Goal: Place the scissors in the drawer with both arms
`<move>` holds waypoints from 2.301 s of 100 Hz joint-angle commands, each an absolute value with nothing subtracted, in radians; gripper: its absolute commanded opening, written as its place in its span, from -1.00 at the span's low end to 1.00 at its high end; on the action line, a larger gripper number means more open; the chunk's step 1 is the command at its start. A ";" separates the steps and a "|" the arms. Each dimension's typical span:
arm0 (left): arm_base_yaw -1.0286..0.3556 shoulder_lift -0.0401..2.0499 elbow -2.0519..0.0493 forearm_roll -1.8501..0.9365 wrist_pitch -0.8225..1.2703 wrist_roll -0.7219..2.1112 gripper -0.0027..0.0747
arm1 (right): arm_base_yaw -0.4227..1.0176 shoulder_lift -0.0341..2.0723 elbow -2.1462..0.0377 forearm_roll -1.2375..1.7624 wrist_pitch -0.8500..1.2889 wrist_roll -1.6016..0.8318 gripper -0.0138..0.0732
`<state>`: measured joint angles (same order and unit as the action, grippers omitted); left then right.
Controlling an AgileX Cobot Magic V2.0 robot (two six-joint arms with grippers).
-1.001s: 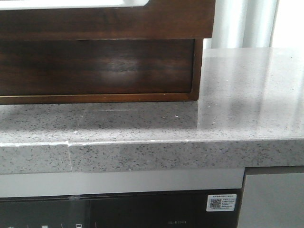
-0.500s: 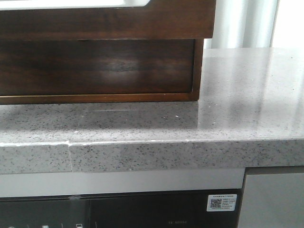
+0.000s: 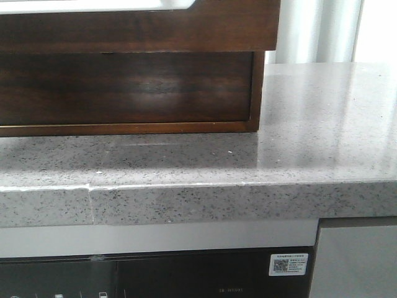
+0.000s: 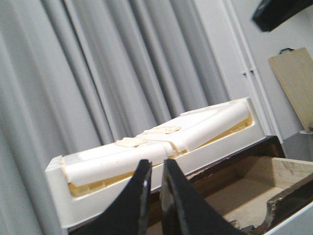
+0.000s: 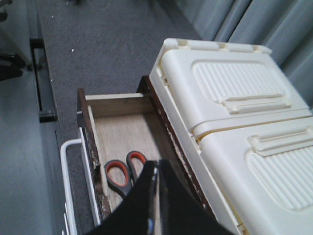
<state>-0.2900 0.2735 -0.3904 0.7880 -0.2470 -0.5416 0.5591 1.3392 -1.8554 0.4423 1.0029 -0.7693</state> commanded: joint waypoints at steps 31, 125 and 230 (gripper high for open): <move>-0.292 0.147 -0.418 0.526 0.000 -0.556 -0.92 | 0.556 0.927 -1.318 0.446 0.490 -0.731 -0.92; -0.292 -0.040 -0.249 0.478 0.044 -0.546 -0.92 | 0.555 -0.028 -0.265 0.471 0.099 -0.731 -0.92; -0.290 -0.040 -0.214 0.437 0.070 -0.546 -0.92 | 0.555 -0.026 -0.204 0.471 0.100 -0.731 -0.93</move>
